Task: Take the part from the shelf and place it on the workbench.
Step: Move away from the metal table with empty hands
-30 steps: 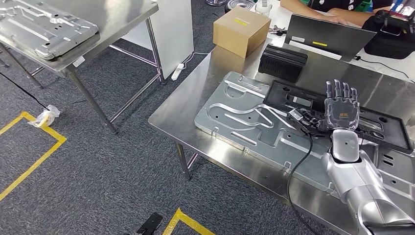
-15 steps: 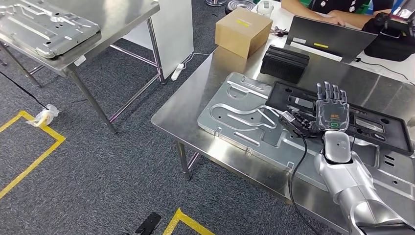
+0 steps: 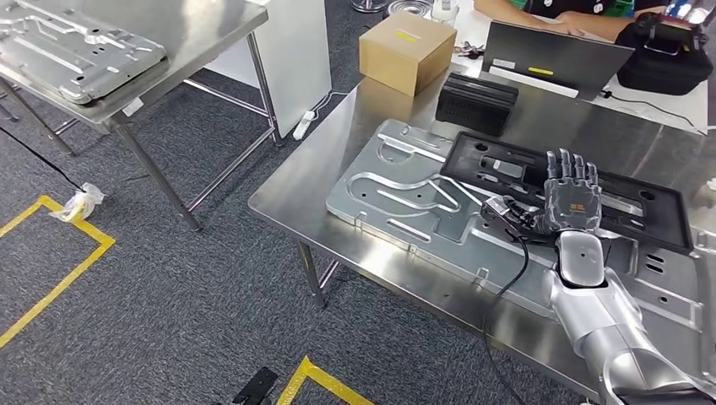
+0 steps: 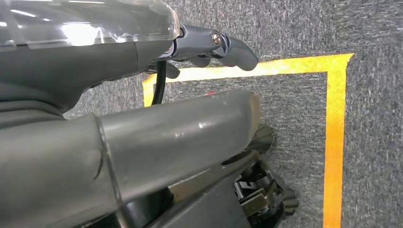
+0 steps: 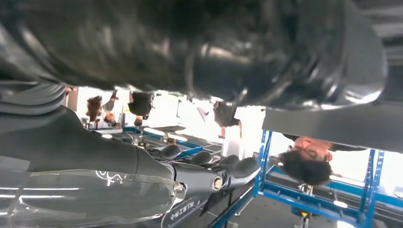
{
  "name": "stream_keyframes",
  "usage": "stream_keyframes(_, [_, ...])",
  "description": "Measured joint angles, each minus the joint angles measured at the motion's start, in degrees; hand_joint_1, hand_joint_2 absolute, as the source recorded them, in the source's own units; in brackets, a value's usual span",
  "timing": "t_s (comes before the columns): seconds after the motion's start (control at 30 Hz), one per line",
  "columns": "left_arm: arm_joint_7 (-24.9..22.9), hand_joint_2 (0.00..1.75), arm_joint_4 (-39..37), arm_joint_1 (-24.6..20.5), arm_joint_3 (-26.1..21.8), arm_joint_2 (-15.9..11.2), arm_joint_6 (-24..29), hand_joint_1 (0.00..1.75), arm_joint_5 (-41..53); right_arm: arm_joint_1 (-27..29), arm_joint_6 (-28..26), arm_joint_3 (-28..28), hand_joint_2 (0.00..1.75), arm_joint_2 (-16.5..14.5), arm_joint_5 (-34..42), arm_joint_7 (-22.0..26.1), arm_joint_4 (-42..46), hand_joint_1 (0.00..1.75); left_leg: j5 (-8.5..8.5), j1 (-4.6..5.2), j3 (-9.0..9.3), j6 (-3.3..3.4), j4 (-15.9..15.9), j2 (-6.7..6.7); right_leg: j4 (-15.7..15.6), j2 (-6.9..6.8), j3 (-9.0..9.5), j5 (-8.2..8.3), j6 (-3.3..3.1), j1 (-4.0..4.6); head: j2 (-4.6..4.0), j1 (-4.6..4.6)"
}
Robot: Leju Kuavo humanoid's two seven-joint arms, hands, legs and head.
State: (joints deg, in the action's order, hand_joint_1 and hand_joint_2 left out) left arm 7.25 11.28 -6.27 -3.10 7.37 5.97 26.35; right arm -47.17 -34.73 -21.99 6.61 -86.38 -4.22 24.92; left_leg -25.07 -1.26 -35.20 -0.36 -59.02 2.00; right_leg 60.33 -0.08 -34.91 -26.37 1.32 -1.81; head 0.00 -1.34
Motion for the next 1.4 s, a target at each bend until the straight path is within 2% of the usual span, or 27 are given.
stream_keyframes(0.03, [0.0,0.00,0.0,0.0,0.0,-0.1,0.0,0.00,0.1,0.1,0.0,0.0,0.00,0.0,0.0,0.0,0.0,0.00,-0.30,0.01,0.01,0.31,0.2,0.00,-0.2,0.05,0.01,0.14,-0.17,-0.10,0.00,0.01])
stream_keyframes(0.1, [0.0,0.00,0.0,0.0,0.0,-0.1,0.0,0.00,0.2,0.2,0.0,0.0,0.00,0.0,0.0,0.0,0.0,0.00,0.05,0.07,-0.01,1.90,0.4,-0.11,-0.3,0.11,-0.01,0.34,-0.49,-0.07,0.00,0.11])
stream_keyframes(0.17, [-0.1,0.00,0.0,0.0,0.0,-0.1,0.0,0.00,0.2,0.3,0.0,0.0,0.87,0.0,0.0,0.0,-0.1,0.00,1.04,0.09,-0.09,3.36,0.5,-0.15,-0.3,0.18,-0.06,0.49,-0.78,0.15,0.00,0.14])
stream_keyframes(0.2, [-0.1,0.00,0.0,0.0,0.0,-0.1,0.0,0.00,0.2,0.3,0.0,0.0,0.87,0.0,0.0,0.0,-0.1,0.00,1.23,0.08,-0.12,3.71,0.6,-0.16,-0.3,0.21,-0.09,0.54,-0.89,0.26,0.00,0.13])
stream_keyframes(0.23, [-0.1,0.00,0.0,0.0,0.0,-0.1,0.0,0.00,0.2,0.4,0.0,0.0,0.87,0.0,0.1,0.0,-0.1,0.00,1.26,0.05,-0.12,3.70,0.6,-0.17,-0.3,0.22,-0.12,0.57,-0.97,0.36,0.00,0.14])
stream_keyframes(0.3, [-0.1,0.00,0.0,0.0,0.0,-0.1,0.0,0.00,0.2,0.4,0.1,0.0,0.00,0.0,0.7,0.2,-0.1,0.00,1.59,-0.05,-0.08,3.05,0.7,-0.17,-0.2,0.22,-0.19,0.59,-1.08,0.49,0.00,0.14])
stream_keyframes(0.4, [0.0,0.00,0.0,0.1,0.0,-0.2,0.0,0.00,0.4,0.6,0.1,0.5,0.00,-0.1,2.6,1.2,-0.1,0.00,1.82,-0.11,0.00,1.64,0.8,-0.22,-0.4,0.17,-0.26,0.77,-0.98,0.30,0.00,0.13])
stream_keyframes(0.43, [0.0,0.00,0.0,0.1,0.0,-0.2,0.0,0.00,0.5,0.7,0.1,0.6,0.00,-0.1,3.1,1.5,-0.1,0.00,1.96,-0.04,0.17,1.57,1.1,-0.26,-0.9,0.19,-0.06,1.05,-0.76,0.12,0.00,0.17])
stream_keyframes(0.53, [0.1,0.00,0.0,0.1,0.0,-0.3,0.1,0.00,0.7,0.8,0.1,1.0,0.00,-0.2,3.4,1.6,0.1,0.00,4.11,-0.23,2.82,2.47,6.0,0.36,-2.5,0.38,0.90,1.20,-0.02,0.14,0.00,0.36])
stream_keyframes(0.6, [0.1,0.00,0.0,-0.1,0.0,-0.2,0.1,0.00,0.8,0.8,0.1,1.1,0.00,-0.2,3.4,1.6,0.2,0.00,5.26,-0.75,4.00,2.34,8.4,1.20,1.6,0.37,-0.94,-1.35,0.53,0.03,0.00,0.31])
stream_keyframes(0.67, [0.1,0.00,0.0,-0.1,-0.1,-0.1,0.1,0.00,1.0,1.0,0.2,1.2,0.00,-0.1,3.4,1.6,0.1,0.00,5.12,-1.13,3.81,1.77,8.2,1.83,7.7,0.32,-4.07,-3.71,1.44,-0.47,0.00,0.29])
stream_keyframes(0.7, [0.1,0.00,0.0,-0.1,-0.1,-0.1,0.0,0.00,1.1,1.1,0.3,1.3,0.00,-0.1,3.5,1.6,0.0,0.00,4.81,-1.37,3.56,1.29,7.7,2.17,8.8,0.20,-4.80,-3.59,1.95,-0.80,0.00,0.29])
stream_keyframes(0.73, [0.1,0.00,0.0,-0.1,-0.1,0.0,0.0,0.00,1.2,1.3,0.3,1.3,0.00,0.0,3.5,1.6,0.0,0.00,4.39,-1.71,3.21,0.69,6.9,2.54,7.9,-0.05,-4.50,-2.47,2.51,-1.14,0.00,0.30])
stream_keyframes(0.8, [0.0,0.00,0.0,-0.1,-0.1,0.0,0.0,0.00,1.2,1.3,0.3,1.4,0.00,0.0,3.5,1.6,-0.1,0.00,3.21,-2.43,2.28,-0.79,4.5,3.33,2.6,-1.40,-2.06,0.53,3.49,-1.58,0.00,0.31])
stream_keyframes(0.83, [0.0,0.00,0.0,-0.1,-0.1,-0.2,0.0,0.00,1.3,1.2,0.3,1.4,0.00,0.1,3.6,1.6,-0.1,0.00,2.50,-2.60,1.80,-1.51,3.2,3.63,0.5,-2.45,-1.31,1.40,3.65,-1.54,0.00,0.13])
stream_keyframes(0.9, [0.0,0.00,0.0,-0.1,-0.2,-0.2,0.0,0.00,1.3,1.2,0.3,1.4,0.00,0.0,3.6,1.6,-0.1,0.00,1.27,-2.35,1.26,-2.56,1.4,4.24,0.5,-3.19,-1.72,1.08,2.19,-1.24,0.00,0.16])
stream_keyframes(0.97, [0.0,0.00,0.0,-0.1,-0.2,-0.1,0.0,0.00,1.3,1.2,0.3,1.4,0.00,0.0,3.7,1.6,-0.1,0.00,0.65,-2.33,1.30,-3.01,0.9,5.05,1.5,-2.02,-2.45,0.83,0.35,-1.15,0.00,0.46])
stream_keyframes(1.03, [0.0,0.00,0.0,-0.1,-0.2,-0.1,-0.1,0.00,1.3,1.2,0.3,1.4,0.00,0.0,3.7,1.6,-0.1,0.00,-1.11,-2.66,0.91,-3.01,-0.8,3.95,1.8,-0.69,-2.87,0.98,-0.46,-0.91,0.00,0.69])
stream_keyframes(1.07, [0.0,0.00,0.0,-0.1,-0.2,-0.1,-0.1,0.00,1.4,1.2,0.3,1.4,0.00,0.0,3.7,1.6,-0.1,0.00,-2.98,-2.58,-0.05,-2.78,-3.2,2.61,1.8,-0.07,-2.96,1.14,-0.80,-0.74,0.00,0.81])
stream_keyframes(1.13, [0.0,0.00,0.0,0.0,-0.2,-0.1,-0.1,0.00,1.4,1.2,0.3,1.4,0.00,0.0,3.7,1.6,-0.1,0.00,-7.68,-1.82,-3.37,-1.90,-11.1,-0.24,1.6,1.18,-3.11,1.45,-1.31,-0.31,0.00,1.01])
stream_keyframes(1.17, [0.0,0.00,0.0,0.1,-0.2,-0.1,-0.2,0.00,1.5,1.3,0.3,1.4,0.00,0.0,3.7,1.6,-0.1,0.00,-9.22,-1.32,-5.06,-1.35,-14.9,-0.90,1.5,1.92,-3.21,1.60,-1.54,0.04,0.00,1.09])
stream_keyframes(1.2, [0.0,0.00,0.0,0.2,-0.2,-0.1,-0.2,0.00,1.5,1.4,0.3,1.4,0.00,0.0,3.7,1.6,-0.1,0.00,-9.67,-0.83,-6.07,-0.63,-17.1,-1.24,1.5,2.75,-3.30,1.72,-1.72,0.47,0.00,1.10])
stream_keyframes(1.23, [0.0,0.00,0.0,0.2,-0.2,-0.1,-0.2,0.00,1.5,1.4,0.3,1.4,0.00,0.0,3.7,1.6,-0.1,0.00,-8.97,-0.28,-6.05,0.29,-17.1,-1.49,1.5,3.62,-3.36,1.81,-1.87,0.92,0.00,1.10])
stream_keyframes(1.27, [0.0,0.00,0.0,0.2,-0.2,-0.1,-0.3,0.00,1.5,1.5,0.3,1.4,0.00,0.0,3.7,1.6,-0.1,0.00,-7.33,0.35,-5.01,1.49,-14.8,-1.97,1.5,4.53,-3.37,1.91,-2.01,1.40,0.00,1.11])
stream_keyframes(1.33, [0.0,0.00,0.0,0.1,-0.2,-0.3,-0.3,0.00,1.6,1.5,0.3,1.4,0.00,-0.1,3.6,1.5,-0.1,0.00,-3.66,1.67,-1.50,4.44,-7.3,-4.69,1.4,6.08,-3.38,2.14,-2.23,1.91,0.00,0.99])
stream_keyframes(1.37, [0.0,0.00,0.0,0.1,-0.2,-0.4,-0.3,0.00,1.6,1.5,0.3,1.4,0.00,-0.2,3.6,1.5,-0.1,0.00,-2.45,2.11,-0.14,5.50,-4.3,-5.89,1.3,6.72,-3.42,2.30,-2.17,1.91,0.00,0.96])
stream_keyframes(1.4, [0.0,0.00,0.0,0.0,-0.2,-0.5,-0.3,0.00,1.7,1.5,0.3,1.4,0.00,-0.3,3.5,1.4,-0.1,0.00,-1.87,2.46,0.62,6.11,-2.6,-6.68,1.2,7.31,-3.50,2.48,-2.00,1.72,0.00,0.96])
